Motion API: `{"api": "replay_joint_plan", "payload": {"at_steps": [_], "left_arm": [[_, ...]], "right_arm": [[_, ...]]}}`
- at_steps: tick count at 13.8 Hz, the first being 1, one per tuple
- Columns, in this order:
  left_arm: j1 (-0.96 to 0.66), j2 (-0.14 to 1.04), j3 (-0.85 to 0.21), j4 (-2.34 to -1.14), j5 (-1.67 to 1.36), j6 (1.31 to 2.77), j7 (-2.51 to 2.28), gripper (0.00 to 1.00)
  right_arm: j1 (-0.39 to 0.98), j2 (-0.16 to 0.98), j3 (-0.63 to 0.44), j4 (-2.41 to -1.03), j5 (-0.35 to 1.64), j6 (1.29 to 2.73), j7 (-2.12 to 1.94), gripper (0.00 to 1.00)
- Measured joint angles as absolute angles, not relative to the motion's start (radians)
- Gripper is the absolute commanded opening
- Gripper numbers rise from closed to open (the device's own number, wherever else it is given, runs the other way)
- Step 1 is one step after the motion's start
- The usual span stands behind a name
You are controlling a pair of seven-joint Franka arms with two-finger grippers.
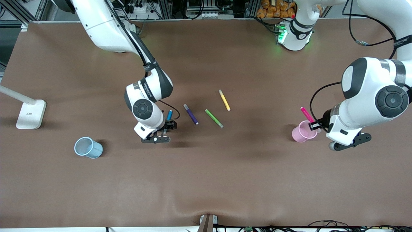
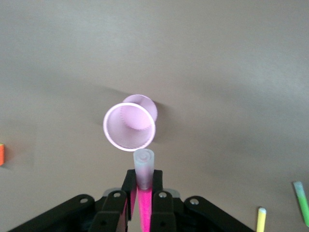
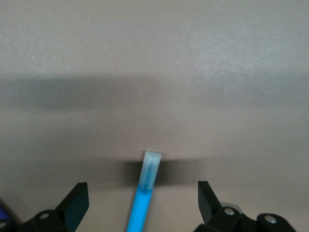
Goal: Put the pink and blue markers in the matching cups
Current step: 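Lift the pink marker while the right gripper lowers onto the blue marker, then carry the pink marker over the pink cup while the right gripper grasps blue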
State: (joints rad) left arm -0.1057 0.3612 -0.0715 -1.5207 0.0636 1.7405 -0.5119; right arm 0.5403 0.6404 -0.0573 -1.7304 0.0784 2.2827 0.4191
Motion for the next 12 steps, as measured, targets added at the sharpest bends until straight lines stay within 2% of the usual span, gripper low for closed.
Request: {"api": "replay_joint_plan", "payload": {"at_steps": [12], "left_arm": [[-0.081,0.337,-0.068,-1.521,0.158,1.735,-0.6,0.0]], "right_arm": [[0.543,0.669,-0.059,-1.753,0.175,2.299,0.42,1.0]]}}
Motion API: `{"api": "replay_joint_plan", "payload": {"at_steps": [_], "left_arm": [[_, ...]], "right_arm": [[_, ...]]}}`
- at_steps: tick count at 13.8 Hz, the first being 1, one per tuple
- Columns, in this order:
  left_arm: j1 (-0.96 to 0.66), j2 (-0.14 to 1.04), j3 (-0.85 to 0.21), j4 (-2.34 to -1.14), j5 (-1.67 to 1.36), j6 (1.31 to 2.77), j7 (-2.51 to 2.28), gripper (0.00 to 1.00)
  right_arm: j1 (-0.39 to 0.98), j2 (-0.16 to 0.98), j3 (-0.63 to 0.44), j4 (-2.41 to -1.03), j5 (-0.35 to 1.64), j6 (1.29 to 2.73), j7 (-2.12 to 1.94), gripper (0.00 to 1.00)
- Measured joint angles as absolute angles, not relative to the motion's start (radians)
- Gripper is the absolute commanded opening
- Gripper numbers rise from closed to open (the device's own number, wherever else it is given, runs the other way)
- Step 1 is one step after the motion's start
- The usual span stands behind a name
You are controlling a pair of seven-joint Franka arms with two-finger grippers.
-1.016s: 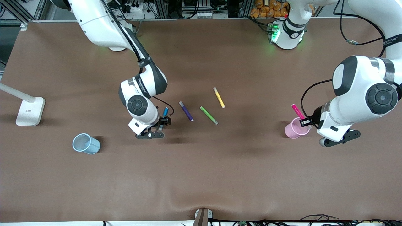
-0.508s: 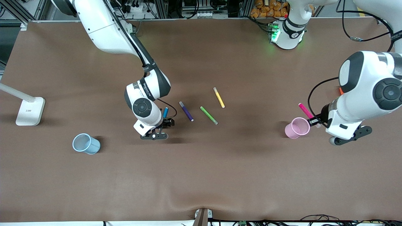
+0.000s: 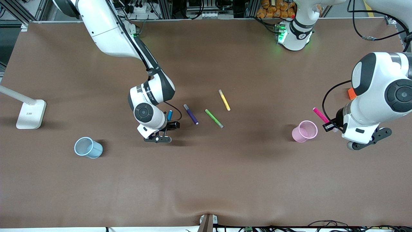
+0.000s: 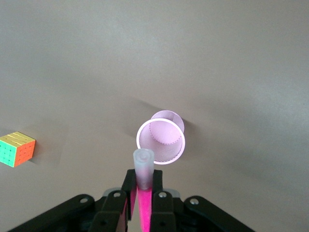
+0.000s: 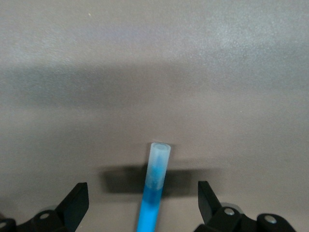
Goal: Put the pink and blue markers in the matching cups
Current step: 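Carry the pink marker over the pink cup while the right gripper grasps blue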
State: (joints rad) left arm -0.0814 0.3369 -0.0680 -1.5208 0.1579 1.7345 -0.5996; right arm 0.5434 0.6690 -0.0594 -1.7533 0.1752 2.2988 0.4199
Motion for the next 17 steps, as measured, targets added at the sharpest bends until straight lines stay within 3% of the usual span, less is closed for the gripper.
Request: {"api": "replay_joint_plan", "payload": {"at_steps": [4,6,7,8,17], "left_arm": [[-0.082,0.34,-0.068,-1.522,0.212,1.741,-0.614,0.0],[-0.082,0.345,-0.069,-1.523,0.23,1.744,-0.637,0.0],[-0.083,0.348,-0.07,-1.524,0.244,1.744,-0.652,0.0],[-0.084,0.352,-0.071,-1.525,0.262,1.744,-0.672,0.0],[-0.156,0.436,-0.081,-1.53,0.413,1.745,-0.989,0.0]], "right_arm": [[0.541,0.669,-0.065,-1.764,0.176,2.301,0.421,0.99],[0.54,0.67,-0.066,-1.766,0.176,2.302,0.421,0.35],[0.54,0.671,-0.066,-1.766,0.176,2.303,0.421,0.1],[0.54,0.673,-0.066,-1.766,0.176,2.306,0.421,0.0],[0.538,0.666,-0.07,-1.758,0.177,2.313,0.42,0.0]]}}
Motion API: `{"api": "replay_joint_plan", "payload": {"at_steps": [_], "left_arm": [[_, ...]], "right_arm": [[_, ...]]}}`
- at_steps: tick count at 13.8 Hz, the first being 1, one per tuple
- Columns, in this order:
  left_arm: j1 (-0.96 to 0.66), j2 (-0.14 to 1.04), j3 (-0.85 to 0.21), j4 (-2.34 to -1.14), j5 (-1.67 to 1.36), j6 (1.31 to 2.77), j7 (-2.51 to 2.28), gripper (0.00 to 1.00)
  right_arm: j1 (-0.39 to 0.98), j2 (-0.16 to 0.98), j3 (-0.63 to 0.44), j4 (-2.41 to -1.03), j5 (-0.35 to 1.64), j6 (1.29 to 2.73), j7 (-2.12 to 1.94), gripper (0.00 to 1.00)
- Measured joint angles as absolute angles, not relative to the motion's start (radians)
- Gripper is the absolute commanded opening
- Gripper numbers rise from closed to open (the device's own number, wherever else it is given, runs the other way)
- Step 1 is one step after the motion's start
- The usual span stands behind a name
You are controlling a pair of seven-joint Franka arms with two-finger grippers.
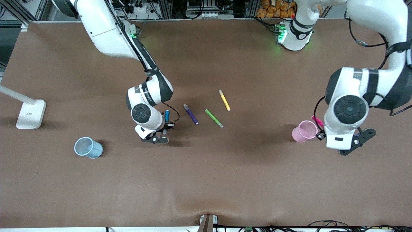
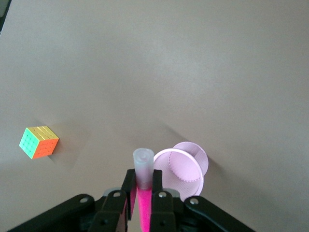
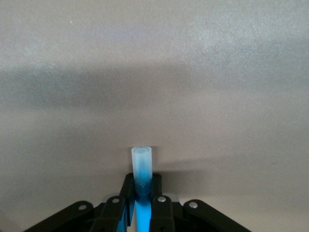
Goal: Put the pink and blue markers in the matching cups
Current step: 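Carry the pink marker over the pink cup while the right gripper grasps blue, then drop the pink marker into the pink cup while the right gripper carries blue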
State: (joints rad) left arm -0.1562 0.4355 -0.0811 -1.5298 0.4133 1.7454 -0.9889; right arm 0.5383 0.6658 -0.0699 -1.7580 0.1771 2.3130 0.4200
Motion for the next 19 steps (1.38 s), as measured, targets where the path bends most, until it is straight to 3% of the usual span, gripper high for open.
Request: {"api": "replay_joint_plan", "payload": {"at_steps": [12,19], "left_arm": [[-0.201,0.564,-0.084,-1.53,0.606,1.753,-1.382,0.0],[-0.22,0.611,-0.084,-1.529,0.624,1.753,-1.469,0.0]], "right_arm": [[0.479,0.504,-0.123,-1.607,0.175,2.316,-0.107,0.0],[0.347,0.393,-0.129,-1.578,0.176,2.35,-0.38,0.0]]}}
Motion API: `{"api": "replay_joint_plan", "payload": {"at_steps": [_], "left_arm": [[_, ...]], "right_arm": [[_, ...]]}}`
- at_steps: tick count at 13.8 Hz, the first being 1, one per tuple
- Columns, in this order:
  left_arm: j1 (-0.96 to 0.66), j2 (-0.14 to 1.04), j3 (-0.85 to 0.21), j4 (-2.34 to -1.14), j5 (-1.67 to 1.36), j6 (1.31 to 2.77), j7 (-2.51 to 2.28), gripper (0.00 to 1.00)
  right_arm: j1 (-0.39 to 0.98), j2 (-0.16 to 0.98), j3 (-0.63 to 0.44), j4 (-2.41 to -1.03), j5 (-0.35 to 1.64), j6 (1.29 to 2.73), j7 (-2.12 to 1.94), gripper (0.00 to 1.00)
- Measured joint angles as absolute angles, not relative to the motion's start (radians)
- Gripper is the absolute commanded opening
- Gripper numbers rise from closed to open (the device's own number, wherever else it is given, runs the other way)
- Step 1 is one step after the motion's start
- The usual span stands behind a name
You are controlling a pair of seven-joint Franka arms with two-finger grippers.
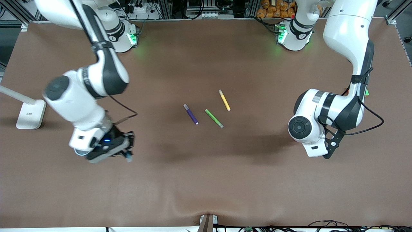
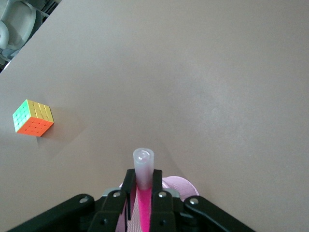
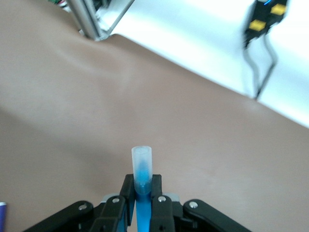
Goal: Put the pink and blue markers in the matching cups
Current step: 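Drop the pink marker into the pink cup while the right gripper carries blue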
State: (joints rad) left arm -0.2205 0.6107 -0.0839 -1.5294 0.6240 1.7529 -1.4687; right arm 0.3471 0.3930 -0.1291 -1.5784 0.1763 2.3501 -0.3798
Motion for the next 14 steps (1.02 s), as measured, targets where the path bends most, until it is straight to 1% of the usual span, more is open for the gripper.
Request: {"api": "replay_joint_plan", "payload": {"at_steps": [2,3,4,5,6,9,12,14], "left_arm": [[-0.224,0.622,-0.084,-1.529,0.624,1.753,-1.486,0.0],[-0.227,0.627,-0.084,-1.529,0.624,1.753,-1.49,0.16],[-0.232,0.632,-0.085,-1.529,0.624,1.753,-1.493,0.35],[-0.235,0.635,-0.085,-1.529,0.624,1.753,-1.494,0.6],[-0.238,0.637,-0.085,-1.529,0.624,1.753,-1.495,1.0],[-0.238,0.637,-0.085,-1.525,0.624,1.754,-1.495,1.0],[-0.238,0.636,-0.085,-1.492,0.599,1.757,-1.49,1.0],[-0.238,0.631,-0.085,-1.468,0.574,1.757,-1.452,1.0]], "right_arm": [[0.286,0.367,-0.129,-1.58,0.177,2.354,-0.467,0.0],[0.26,0.358,-0.129,-1.581,0.178,2.358,-0.508,0.0],[0.235,0.349,-0.129,-1.586,0.185,2.366,-0.55,0.0],[0.214,0.34,-0.129,-1.598,0.199,2.383,-0.599,0.0],[0.196,0.332,-0.128,-1.618,0.226,2.413,-0.657,0.0],[0.147,0.317,-0.128,-1.692,0.391,2.46,-0.878,0.0],[0.111,0.317,-0.129,-1.762,0.623,2.46,-1.141,0.0],[0.09,0.317,-0.129,-1.798,0.705,2.447,-1.257,0.0]]}}
